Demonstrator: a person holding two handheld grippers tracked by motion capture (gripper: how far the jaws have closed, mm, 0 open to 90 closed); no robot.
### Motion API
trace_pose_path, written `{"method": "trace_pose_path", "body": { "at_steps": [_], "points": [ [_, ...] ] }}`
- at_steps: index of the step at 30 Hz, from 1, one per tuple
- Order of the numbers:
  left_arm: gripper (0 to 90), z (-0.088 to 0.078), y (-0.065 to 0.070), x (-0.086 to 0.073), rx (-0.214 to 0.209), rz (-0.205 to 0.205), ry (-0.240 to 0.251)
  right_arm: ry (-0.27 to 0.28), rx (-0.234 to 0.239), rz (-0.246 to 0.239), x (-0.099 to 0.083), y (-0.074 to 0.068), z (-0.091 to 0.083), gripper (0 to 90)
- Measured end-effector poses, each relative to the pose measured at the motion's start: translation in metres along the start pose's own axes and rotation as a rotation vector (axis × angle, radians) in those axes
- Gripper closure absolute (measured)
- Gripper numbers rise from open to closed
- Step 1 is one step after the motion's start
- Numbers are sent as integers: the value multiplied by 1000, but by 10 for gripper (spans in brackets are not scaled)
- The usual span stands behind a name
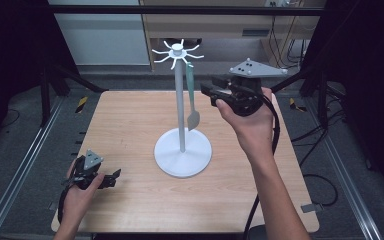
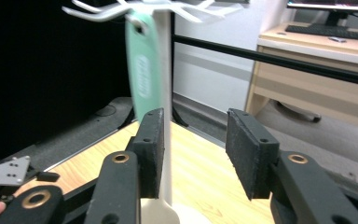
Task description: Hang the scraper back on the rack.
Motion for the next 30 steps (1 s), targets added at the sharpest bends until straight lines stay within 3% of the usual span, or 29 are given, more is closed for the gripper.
{"method": "trace_pose_path", "body": {
  "at_steps": [7,13,22,30],
  "points": [
    [34,0,0,0,1,-1,0,-18,-60,37,-20,22,-7,473],
    [34,0,1,0,-1,1,-1,-57,-105,66,-43,37,-7,321],
    [33,0,0,0,1,-1,-1,-71,-185,72,-84,59,-11,165],
    [33,0,1,0,2,0,-1,-89,-222,99,-126,72,-17,102]
  ]
}}
Point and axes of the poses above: each handheld gripper's, and its own axes: z roughly forward along the jaws, x roughly out of its top, y roughly to its right, the point moved 9 cm from there along z, roughly forward along the jaws, and after that the axes turned 1 degree about x, right-handed, at the moved point
